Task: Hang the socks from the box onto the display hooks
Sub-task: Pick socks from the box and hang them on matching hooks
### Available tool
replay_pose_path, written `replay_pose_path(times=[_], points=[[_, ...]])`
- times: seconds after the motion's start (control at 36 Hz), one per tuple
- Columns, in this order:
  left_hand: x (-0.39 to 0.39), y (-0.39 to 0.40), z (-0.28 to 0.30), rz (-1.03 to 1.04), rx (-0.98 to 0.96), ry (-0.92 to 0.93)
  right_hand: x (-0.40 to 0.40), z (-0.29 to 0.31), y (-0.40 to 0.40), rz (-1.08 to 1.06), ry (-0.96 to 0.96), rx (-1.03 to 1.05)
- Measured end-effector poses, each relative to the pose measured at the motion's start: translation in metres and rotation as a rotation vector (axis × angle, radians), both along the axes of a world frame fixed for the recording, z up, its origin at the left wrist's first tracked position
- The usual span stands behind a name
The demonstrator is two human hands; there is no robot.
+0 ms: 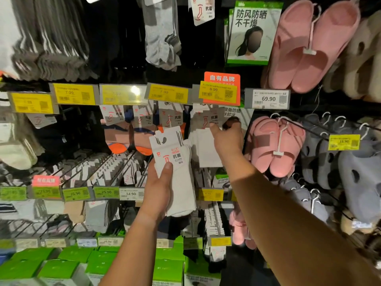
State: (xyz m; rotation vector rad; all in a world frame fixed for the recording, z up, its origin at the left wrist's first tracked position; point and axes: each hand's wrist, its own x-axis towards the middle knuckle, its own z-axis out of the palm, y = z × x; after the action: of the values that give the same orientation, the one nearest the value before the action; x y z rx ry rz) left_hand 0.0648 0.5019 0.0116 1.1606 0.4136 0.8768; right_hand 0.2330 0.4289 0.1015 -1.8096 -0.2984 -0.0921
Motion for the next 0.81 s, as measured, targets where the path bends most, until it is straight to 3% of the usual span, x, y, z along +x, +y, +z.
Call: replay_pose_path(times=[0.08, 0.17, 0.22, 0.28, 0.44, 0.61, 0.81], points=[[0.000, -0.002, 0.001, -0.014, 0.037, 0.010, -0.043, -0.014, -0.021, 0.084, -0.073, 0.063], [0.002, -0.005, 0.003, -0.047, 0.036, 0.004, -0.095, -0.045, -0.032, 0.318, 0.000, 0.083], [0.004, -0.007, 0.004, -0.086, 0.044, 0.004, -0.110, -0.065, -0.028, 0.367, 0.062, 0.151], [0.005, -0.009, 0.005, -0.107, 0.053, 0.015, -0.113, -0.073, -0.024, 0.368, 0.149, 0.238], [0.005, -0.010, 0.005, -0.099, -0.067, 0.005, -0.102, -0.074, -0.027, 0.376, 0.173, 0.277], [0.003, -0.003, 0.006, -0.021, -0.046, 0.033, -0.096, -0.067, -0.037, 0.451, 0.329, 0.493], [0.002, 0.000, 0.008, 0.042, 0.009, 0.026, -0.066, -0.026, -0.049, 0.387, 0.220, 0.595]])
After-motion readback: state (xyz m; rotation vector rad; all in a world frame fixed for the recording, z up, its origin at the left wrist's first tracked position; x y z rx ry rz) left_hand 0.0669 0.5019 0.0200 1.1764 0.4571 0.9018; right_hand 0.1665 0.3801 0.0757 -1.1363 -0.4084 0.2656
